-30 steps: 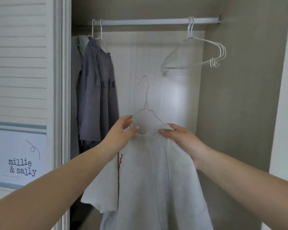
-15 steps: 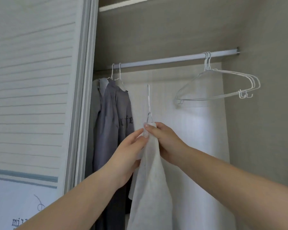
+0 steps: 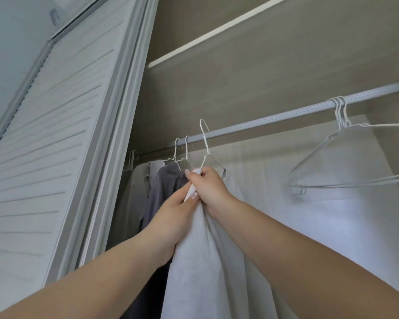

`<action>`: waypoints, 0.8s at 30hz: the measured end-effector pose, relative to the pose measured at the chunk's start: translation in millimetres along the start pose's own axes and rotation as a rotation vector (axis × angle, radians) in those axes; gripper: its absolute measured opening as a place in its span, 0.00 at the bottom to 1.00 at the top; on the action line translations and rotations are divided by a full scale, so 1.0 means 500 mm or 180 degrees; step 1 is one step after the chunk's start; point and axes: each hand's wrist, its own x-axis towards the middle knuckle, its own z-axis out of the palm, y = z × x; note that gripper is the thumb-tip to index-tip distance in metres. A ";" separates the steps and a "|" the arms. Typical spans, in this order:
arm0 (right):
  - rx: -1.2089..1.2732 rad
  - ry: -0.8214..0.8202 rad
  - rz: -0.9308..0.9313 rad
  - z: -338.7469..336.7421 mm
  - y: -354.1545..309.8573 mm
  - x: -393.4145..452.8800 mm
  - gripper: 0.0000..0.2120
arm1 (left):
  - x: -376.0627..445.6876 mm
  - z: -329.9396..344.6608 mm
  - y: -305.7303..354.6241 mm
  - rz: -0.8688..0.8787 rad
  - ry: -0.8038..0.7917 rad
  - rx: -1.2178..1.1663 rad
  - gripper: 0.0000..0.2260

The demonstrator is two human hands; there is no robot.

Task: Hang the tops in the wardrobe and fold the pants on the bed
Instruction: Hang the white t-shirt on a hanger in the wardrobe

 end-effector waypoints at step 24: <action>-0.0469 -0.0171 -0.0058 0.087 0.130 0.310 0.14 | 0.274 -0.118 -0.120 0.0302 0.1074 0.2682 0.14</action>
